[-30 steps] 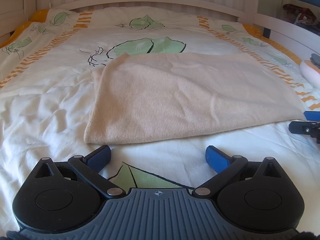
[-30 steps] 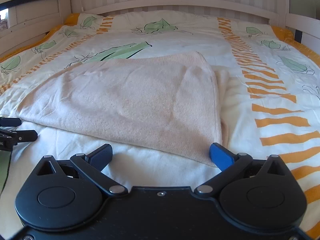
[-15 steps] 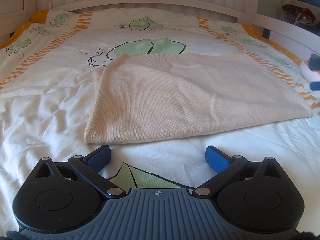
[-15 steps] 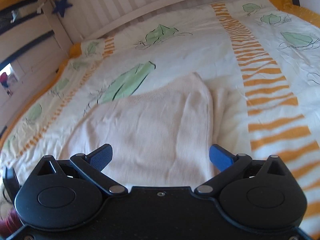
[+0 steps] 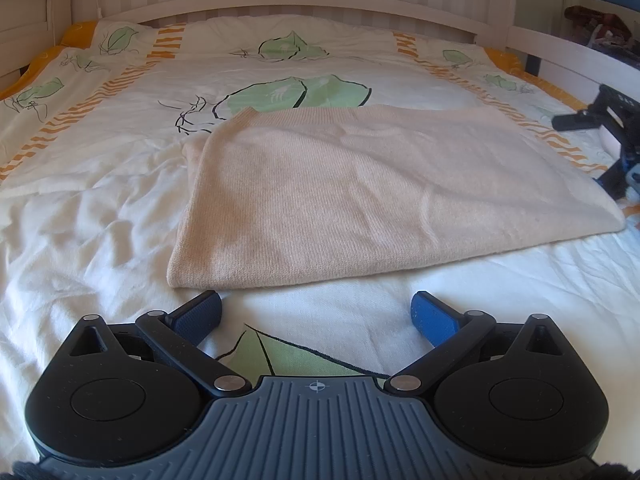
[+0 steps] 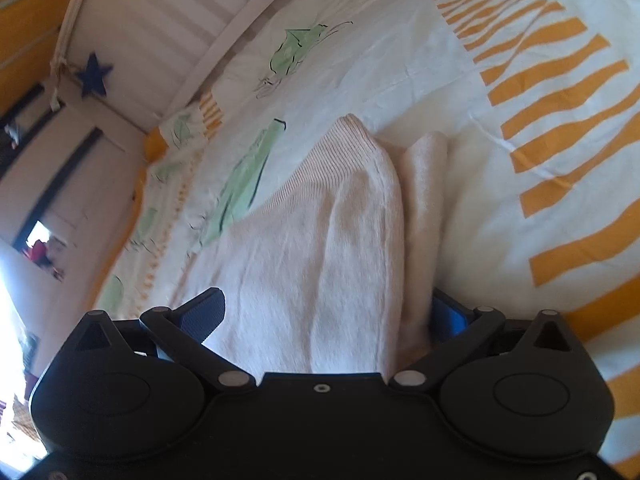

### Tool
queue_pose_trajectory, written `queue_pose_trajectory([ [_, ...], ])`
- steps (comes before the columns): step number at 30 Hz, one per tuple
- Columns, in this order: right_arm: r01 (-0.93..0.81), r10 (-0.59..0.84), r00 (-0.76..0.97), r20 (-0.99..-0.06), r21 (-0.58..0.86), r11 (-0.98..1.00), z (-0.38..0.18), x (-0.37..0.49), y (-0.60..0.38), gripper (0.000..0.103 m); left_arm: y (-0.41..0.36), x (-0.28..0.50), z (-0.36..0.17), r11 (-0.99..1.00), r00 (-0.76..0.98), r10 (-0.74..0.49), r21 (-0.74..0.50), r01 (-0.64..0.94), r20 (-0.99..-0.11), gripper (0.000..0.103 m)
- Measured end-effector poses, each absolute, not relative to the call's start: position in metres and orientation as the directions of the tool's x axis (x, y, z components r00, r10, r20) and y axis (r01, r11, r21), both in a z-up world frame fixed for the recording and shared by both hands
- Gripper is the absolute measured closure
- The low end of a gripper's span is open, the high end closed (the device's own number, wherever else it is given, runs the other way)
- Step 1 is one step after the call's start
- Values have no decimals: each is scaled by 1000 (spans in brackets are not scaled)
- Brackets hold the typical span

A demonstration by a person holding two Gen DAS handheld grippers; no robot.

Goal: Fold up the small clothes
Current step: 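Grasp the edge of the folded sweater with the right gripper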

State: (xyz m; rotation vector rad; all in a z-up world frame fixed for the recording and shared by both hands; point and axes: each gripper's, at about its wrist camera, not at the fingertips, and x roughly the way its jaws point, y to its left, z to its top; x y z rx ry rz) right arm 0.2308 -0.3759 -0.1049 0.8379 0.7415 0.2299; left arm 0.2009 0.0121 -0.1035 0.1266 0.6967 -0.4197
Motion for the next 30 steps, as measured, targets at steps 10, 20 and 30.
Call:
queue_pose_trajectory([
  [10,92,535,700,-473,803,589,-109,247,-386,0,9,209,-59,889,604,-407,-147,433,-685,2],
  [20,119,500,683,-532,757,642,-104,253,-377,0,-70,294,-17,910,592,-374,-158,384,-714,2],
  [30,149,507,673,-538,770,620,-105,257,-380,0,-126,352,-50,945,573,-172,30,326,-801,2],
])
